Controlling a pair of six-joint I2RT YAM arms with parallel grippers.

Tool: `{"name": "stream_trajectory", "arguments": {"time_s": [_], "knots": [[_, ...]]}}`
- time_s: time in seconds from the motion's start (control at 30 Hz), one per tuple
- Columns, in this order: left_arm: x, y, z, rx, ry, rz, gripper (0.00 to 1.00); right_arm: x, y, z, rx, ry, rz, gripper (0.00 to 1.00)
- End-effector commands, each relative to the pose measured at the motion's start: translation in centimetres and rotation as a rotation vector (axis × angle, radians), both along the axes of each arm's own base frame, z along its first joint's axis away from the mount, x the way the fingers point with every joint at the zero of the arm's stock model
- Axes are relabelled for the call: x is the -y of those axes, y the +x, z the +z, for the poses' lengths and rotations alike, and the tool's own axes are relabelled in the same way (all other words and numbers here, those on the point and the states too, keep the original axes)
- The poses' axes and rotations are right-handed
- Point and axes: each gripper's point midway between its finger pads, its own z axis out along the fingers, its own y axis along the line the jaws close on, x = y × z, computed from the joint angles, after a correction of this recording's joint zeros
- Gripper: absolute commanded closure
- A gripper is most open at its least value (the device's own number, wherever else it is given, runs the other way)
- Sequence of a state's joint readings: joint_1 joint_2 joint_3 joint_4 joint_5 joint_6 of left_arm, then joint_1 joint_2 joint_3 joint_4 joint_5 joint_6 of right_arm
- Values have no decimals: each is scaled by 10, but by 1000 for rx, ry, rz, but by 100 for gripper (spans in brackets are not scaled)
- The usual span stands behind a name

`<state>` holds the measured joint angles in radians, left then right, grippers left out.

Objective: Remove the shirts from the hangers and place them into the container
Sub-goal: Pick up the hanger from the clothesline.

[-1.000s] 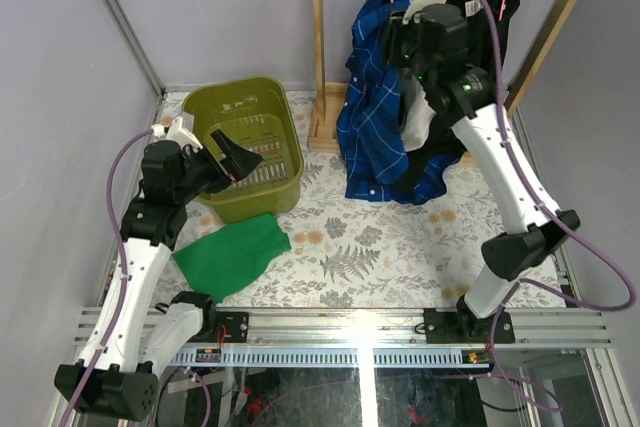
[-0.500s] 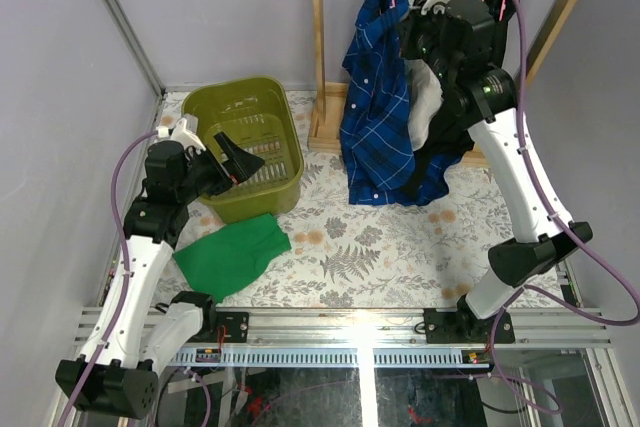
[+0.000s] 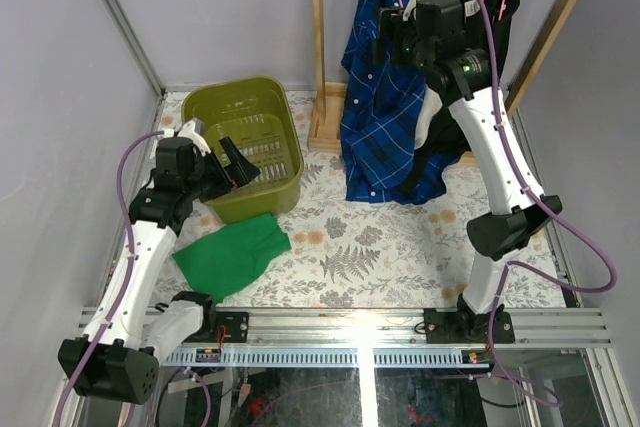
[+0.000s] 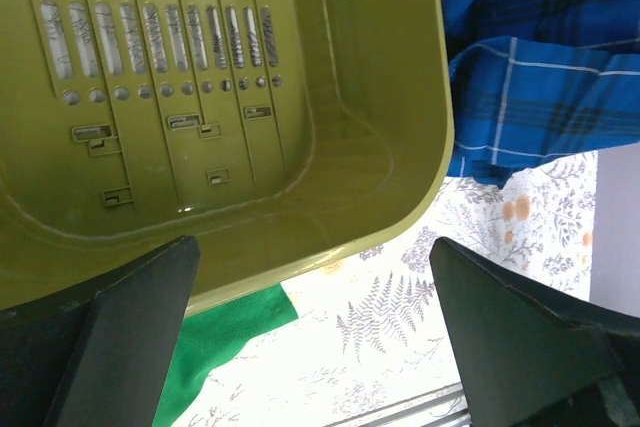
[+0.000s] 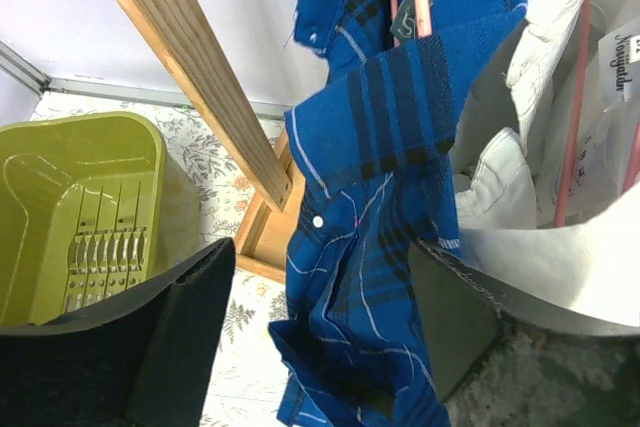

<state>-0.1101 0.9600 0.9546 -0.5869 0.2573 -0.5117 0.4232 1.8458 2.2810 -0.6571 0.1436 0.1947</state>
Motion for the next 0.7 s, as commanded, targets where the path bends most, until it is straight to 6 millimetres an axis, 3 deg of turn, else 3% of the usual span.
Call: {"name": "stream_trajectory", "arguments": {"time_s": [0.0,0.23,0.33,0.43,0.53,0.67], "knots": [[-6,-1,7,23,37,2,0,13,-6,6,-43,3,-59,18],[-5,-1,5,8,35,-4,0,18,3,-7,-70,-41,-101,24],[-7,-2,6,7,46,-2,0,2,-8,17,-10,-3,25,24],[-8,-1,6,7,49,4,0,-11,-28,56,86,84,128,25],[-7,-1,10,18,41,10,0,2,-35,89,204,93,88,25],[-6,-1,16,38,38,1,0,25,-27,96,255,15,-16,26]]}}
